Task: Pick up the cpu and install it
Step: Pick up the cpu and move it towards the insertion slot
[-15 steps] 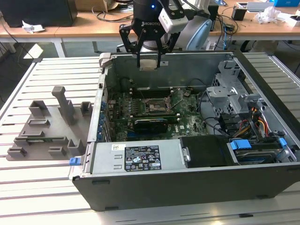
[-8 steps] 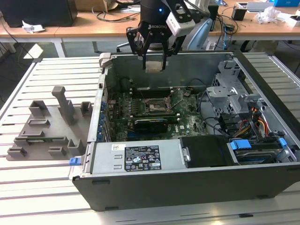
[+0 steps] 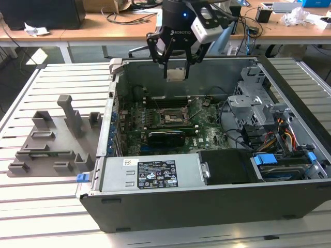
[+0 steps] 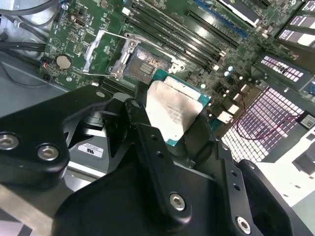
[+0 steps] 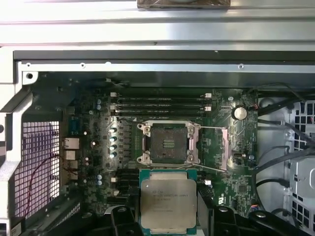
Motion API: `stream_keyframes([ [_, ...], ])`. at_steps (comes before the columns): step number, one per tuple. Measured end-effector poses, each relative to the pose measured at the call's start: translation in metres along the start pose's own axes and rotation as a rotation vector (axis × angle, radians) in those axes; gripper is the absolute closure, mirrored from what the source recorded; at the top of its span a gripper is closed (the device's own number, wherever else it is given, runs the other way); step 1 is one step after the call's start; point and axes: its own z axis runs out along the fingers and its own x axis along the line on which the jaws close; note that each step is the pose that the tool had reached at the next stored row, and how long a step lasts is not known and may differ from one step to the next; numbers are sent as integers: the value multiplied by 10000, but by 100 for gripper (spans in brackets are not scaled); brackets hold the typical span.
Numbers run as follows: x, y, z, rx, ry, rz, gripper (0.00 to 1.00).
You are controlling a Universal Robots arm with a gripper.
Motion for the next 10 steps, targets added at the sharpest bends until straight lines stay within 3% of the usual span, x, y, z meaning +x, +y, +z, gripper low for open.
stream_keyframes([
  [7,-60,0,51,-1,0,0,46],
  [10,-92,7,108,2,1,-1,46],
])
